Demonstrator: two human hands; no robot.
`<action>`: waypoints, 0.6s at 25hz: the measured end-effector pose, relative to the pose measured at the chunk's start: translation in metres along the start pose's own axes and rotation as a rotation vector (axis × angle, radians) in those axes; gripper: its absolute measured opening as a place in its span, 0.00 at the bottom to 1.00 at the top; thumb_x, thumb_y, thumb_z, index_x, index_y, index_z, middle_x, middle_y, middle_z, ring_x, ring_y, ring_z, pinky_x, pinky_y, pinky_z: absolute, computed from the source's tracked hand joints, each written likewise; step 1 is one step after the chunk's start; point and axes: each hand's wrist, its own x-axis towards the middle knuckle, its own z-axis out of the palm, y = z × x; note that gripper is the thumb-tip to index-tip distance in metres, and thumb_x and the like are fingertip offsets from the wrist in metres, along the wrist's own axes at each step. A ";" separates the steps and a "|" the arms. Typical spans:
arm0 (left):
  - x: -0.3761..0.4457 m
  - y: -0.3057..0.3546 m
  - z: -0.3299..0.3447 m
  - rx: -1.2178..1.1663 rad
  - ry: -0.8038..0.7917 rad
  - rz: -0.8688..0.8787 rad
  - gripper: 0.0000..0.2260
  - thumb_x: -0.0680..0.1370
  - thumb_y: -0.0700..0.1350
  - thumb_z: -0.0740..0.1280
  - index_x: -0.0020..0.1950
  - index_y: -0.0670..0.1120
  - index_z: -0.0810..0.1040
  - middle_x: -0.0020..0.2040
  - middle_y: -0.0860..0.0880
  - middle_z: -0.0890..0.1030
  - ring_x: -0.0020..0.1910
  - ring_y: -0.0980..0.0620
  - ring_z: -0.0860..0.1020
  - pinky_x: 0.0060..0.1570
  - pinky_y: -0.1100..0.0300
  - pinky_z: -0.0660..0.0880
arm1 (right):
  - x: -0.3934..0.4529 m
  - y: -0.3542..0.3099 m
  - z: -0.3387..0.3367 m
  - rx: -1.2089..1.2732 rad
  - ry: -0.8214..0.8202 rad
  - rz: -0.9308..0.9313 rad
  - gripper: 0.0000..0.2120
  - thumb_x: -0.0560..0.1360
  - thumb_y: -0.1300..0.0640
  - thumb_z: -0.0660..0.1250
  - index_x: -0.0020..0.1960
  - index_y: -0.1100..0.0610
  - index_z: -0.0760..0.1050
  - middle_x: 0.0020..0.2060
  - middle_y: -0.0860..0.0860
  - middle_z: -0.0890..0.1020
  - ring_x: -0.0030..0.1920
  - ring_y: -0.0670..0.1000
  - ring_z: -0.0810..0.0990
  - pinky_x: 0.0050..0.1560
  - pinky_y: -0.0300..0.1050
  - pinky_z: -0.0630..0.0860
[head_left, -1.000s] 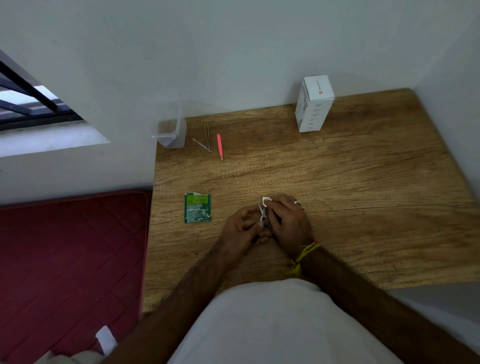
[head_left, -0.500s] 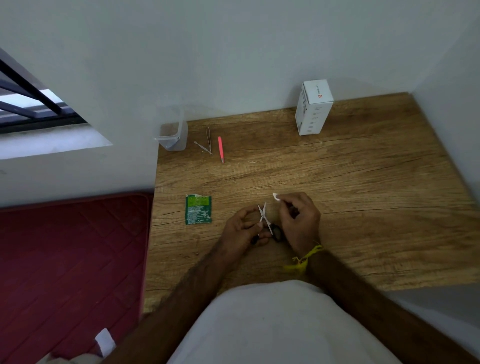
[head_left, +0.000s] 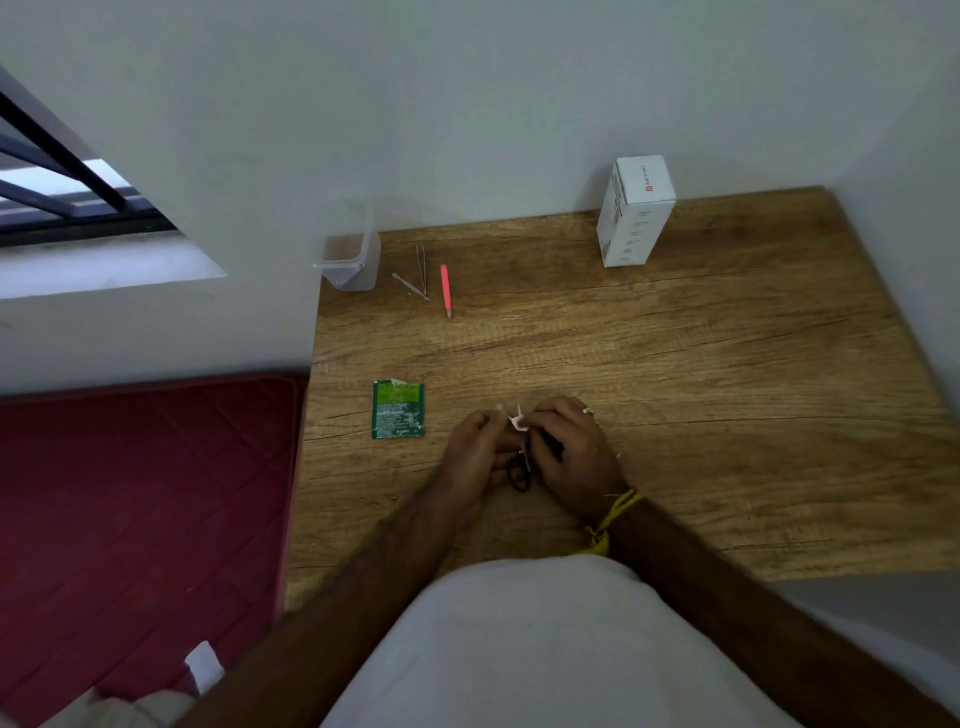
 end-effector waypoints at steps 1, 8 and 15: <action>0.001 0.002 0.001 0.007 0.017 -0.008 0.14 0.83 0.51 0.62 0.58 0.42 0.78 0.50 0.39 0.85 0.44 0.44 0.85 0.41 0.53 0.81 | 0.001 -0.001 -0.001 0.034 0.032 0.031 0.08 0.75 0.68 0.68 0.53 0.62 0.81 0.47 0.52 0.79 0.48 0.49 0.76 0.49 0.50 0.75; 0.006 0.015 0.008 0.044 0.080 0.044 0.07 0.81 0.41 0.66 0.58 0.43 0.75 0.46 0.45 0.86 0.38 0.52 0.85 0.34 0.62 0.79 | -0.017 0.003 -0.010 -0.038 0.190 0.005 0.09 0.75 0.66 0.69 0.54 0.63 0.83 0.48 0.54 0.82 0.49 0.52 0.80 0.49 0.50 0.76; 0.009 0.004 0.005 0.088 0.008 0.123 0.09 0.83 0.39 0.63 0.59 0.38 0.80 0.49 0.45 0.86 0.44 0.54 0.85 0.40 0.62 0.80 | -0.011 0.003 0.001 -0.226 0.073 -0.123 0.08 0.76 0.63 0.69 0.53 0.60 0.82 0.48 0.53 0.82 0.47 0.55 0.80 0.48 0.54 0.75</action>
